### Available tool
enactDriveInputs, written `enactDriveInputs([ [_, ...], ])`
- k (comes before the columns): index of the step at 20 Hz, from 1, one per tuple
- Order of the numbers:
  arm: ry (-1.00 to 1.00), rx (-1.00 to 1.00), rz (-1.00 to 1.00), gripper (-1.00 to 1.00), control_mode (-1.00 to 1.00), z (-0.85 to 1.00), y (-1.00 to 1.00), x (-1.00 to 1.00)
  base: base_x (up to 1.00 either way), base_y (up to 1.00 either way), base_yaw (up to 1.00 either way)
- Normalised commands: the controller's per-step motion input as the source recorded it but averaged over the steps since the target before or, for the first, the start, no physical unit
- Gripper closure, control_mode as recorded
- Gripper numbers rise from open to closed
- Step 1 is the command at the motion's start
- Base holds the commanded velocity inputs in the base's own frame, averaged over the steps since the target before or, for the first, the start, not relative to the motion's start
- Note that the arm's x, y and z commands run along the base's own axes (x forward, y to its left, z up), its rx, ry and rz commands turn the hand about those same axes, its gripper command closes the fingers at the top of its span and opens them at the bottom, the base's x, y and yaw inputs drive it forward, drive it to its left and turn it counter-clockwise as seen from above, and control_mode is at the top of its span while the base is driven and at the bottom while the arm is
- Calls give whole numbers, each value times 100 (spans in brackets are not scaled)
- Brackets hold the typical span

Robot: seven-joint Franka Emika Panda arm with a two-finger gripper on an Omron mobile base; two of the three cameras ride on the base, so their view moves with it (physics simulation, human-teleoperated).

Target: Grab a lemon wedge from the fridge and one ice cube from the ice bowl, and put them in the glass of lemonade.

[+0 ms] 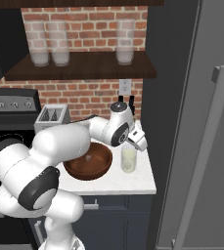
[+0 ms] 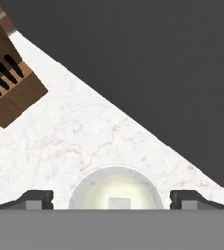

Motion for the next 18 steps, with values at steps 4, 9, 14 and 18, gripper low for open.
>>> enactDriveInputs([
  [4,0,0,0,-100,-100,0,0,0,0,0,0],
  [9,-3,0,0,-100,-100,11,1,-6,0,0,0],
  [14,-10,0,0,-100,-100,20,1,-21,0,0,0],
  [18,-20,0,0,-100,-100,21,6,-41,0,0,0],
])
